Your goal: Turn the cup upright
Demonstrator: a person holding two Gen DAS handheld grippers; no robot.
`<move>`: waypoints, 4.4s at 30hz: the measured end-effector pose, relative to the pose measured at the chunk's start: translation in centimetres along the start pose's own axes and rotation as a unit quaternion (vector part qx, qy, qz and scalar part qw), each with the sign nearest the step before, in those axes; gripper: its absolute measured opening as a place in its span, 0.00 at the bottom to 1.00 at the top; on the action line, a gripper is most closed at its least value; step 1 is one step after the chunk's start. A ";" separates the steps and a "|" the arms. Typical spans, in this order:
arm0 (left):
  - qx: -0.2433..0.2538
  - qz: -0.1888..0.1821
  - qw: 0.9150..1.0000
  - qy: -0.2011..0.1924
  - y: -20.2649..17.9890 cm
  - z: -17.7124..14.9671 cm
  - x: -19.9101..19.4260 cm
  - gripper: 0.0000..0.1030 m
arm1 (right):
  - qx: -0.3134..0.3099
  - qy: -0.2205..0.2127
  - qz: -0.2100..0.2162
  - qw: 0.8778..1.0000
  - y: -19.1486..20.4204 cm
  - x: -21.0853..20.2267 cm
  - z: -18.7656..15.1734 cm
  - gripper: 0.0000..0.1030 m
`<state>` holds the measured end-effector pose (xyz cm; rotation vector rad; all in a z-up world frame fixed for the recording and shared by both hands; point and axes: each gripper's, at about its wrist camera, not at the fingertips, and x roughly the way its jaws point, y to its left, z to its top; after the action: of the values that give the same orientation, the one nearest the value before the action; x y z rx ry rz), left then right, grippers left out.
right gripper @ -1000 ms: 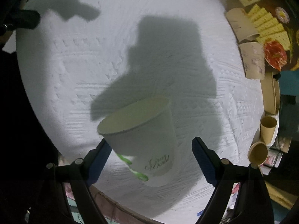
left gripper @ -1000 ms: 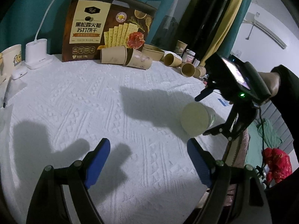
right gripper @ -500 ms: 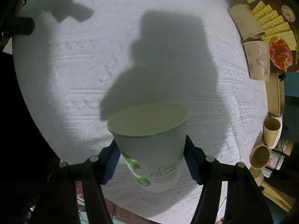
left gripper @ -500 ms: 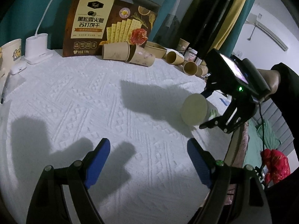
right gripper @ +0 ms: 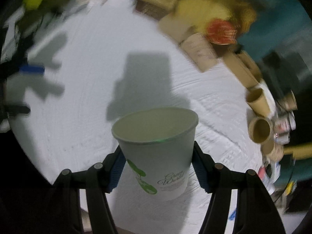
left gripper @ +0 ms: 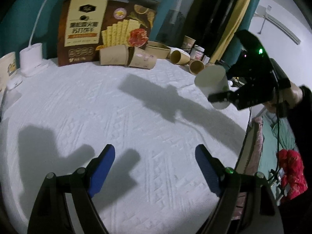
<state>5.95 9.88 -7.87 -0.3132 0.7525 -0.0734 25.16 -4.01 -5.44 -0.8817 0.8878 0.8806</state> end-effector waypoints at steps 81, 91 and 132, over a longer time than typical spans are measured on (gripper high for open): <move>0.125 0.063 0.990 -0.031 -7.9 -2.6 -2.3 0.82 | 0.436 -0.215 -0.069 0.871 9.8 -3.8 -21.4 0.71; 0.160 0.047 0.984 -0.063 -11.1 -4.0 -5.3 0.82 | 0.443 -0.243 -0.103 0.857 11.7 -10.4 -24.4 0.71; 0.140 0.078 0.965 -0.206 -10.0 -3.4 -12.3 0.86 | 0.386 -0.275 -0.143 0.868 14.5 -17.6 -20.3 0.83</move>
<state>-4.94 1.68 0.97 0.0046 0.3445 0.0355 0.48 -21.40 -0.58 -0.0321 0.5028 0.4015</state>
